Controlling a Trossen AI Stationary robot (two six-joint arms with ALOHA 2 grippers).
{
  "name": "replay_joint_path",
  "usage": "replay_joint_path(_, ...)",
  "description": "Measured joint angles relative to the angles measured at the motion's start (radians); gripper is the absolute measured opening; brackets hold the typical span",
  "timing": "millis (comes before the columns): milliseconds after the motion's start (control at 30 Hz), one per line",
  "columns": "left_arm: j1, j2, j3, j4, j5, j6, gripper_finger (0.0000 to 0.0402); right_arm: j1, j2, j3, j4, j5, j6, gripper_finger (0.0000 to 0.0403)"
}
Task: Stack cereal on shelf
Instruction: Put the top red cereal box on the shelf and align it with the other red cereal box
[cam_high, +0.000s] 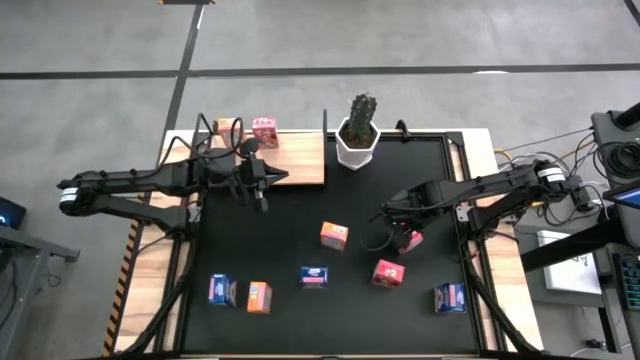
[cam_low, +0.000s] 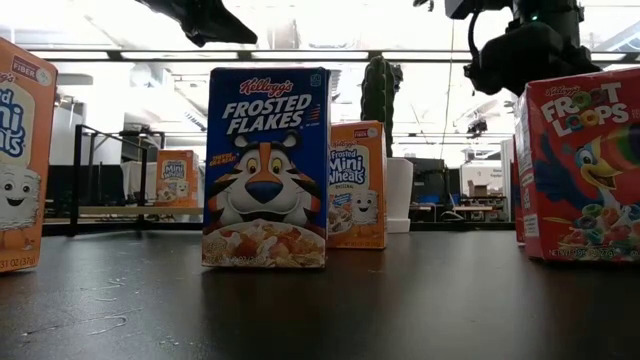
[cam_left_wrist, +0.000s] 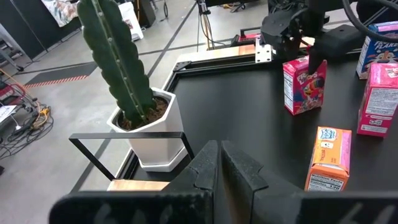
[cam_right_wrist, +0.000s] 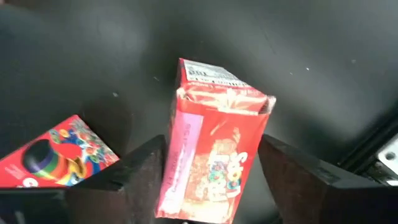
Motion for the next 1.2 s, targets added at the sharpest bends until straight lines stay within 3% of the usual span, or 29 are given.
replay_joint_path(700, 0.0, 0.0, 0.0, 0.001, 0.0, 0.007, 0.0003, 0.0, -0.006, 0.007, 0.018, 0.006, -0.037, 0.0178)
replay_joint_path(867, 0.0, 0.0, 0.0, 0.005, 0.0, 0.014, 0.0003, -0.009, -0.014, 0.102, -0.023, 0.018, -0.084, 0.0179)
replay_joint_path(1200, 0.0, -0.017, 0.0, 0.018, 0.0, 0.052, 0.0003, -0.009, -0.013, 0.429, -0.114, 0.17, -0.207, 0.0176)
